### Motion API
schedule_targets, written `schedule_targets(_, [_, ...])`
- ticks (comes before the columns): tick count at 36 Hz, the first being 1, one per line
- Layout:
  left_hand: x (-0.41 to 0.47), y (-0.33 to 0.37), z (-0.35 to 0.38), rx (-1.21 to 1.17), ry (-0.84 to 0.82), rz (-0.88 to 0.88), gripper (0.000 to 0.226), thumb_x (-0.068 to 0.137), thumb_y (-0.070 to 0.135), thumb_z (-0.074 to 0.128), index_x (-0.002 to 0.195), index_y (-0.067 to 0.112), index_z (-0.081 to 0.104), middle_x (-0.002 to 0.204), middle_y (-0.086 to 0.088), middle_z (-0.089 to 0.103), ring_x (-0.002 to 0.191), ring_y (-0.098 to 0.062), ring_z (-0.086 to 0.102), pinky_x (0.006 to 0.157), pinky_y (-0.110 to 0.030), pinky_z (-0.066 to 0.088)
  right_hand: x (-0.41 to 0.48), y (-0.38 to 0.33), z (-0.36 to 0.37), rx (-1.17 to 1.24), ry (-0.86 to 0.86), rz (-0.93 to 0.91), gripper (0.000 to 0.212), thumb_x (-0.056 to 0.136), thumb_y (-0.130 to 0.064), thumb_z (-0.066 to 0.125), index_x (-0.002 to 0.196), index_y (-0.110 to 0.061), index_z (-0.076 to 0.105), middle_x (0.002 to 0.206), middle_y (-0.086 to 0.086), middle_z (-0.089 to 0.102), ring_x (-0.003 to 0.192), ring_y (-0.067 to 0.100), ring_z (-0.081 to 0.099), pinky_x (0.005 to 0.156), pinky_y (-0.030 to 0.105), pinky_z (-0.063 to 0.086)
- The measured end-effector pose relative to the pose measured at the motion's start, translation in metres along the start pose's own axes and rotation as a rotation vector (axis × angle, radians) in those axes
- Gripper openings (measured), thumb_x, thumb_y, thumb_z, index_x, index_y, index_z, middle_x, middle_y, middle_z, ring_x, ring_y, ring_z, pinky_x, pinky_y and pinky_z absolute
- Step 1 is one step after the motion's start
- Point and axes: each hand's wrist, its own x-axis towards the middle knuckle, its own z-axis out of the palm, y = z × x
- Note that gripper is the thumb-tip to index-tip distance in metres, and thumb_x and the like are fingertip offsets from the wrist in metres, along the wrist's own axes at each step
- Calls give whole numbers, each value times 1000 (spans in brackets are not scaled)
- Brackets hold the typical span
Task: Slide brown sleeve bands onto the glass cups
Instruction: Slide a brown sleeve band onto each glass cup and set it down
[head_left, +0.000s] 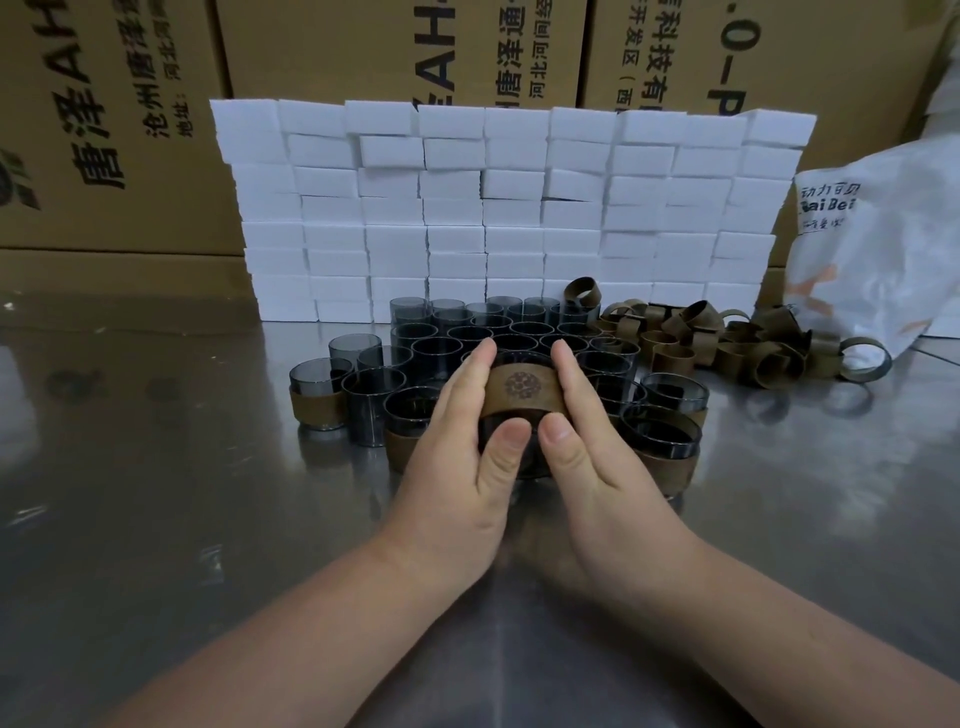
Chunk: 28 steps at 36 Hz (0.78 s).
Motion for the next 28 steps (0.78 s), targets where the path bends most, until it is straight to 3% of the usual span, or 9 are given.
schedule_targets(9, [0,3,1,28,36,26,66,67,87,22,123,52,20,147,2,36,134,-8,34,107,-27,30,-1,0,3,0,33,-23,51,73,-62,26,120,-56,6,156,-12,7,141,-6,5,117,27,12])
schedule_targets(14, [0,3,0,43,44,35,66,68,87,21,123,52,22,145,3,37,132,-6,36,106,-22,31,-2,0,3,-8,36,-27,49,75,-61,26,120,-57,6,156,-13,6,140,-8,4,116,23,10])
schedule_targets(18, [1,2,1,35,71,66,62,73,83,23,125,48,24,142,8,37,128,1,36,102,-12,30,0,0,2,11,15,-47,37,91,-53,26,122,-55,8,156,-10,10,142,-2,8,118,31,14])
schedule_targets(23, [0,4,1,-45,111,99,59,82,74,25,130,39,25,139,4,39,128,1,37,103,-15,29,2,0,0,26,-9,-82,45,88,-42,33,126,-54,12,154,-13,17,140,-4,15,117,30,18])
schedule_targets(28, [1,0,0,47,184,66,54,83,49,29,133,29,25,129,10,39,119,19,31,96,-2,23,4,8,-3,-24,3,-97,47,87,-44,40,126,-58,17,152,-19,23,137,-7,21,115,26,22])
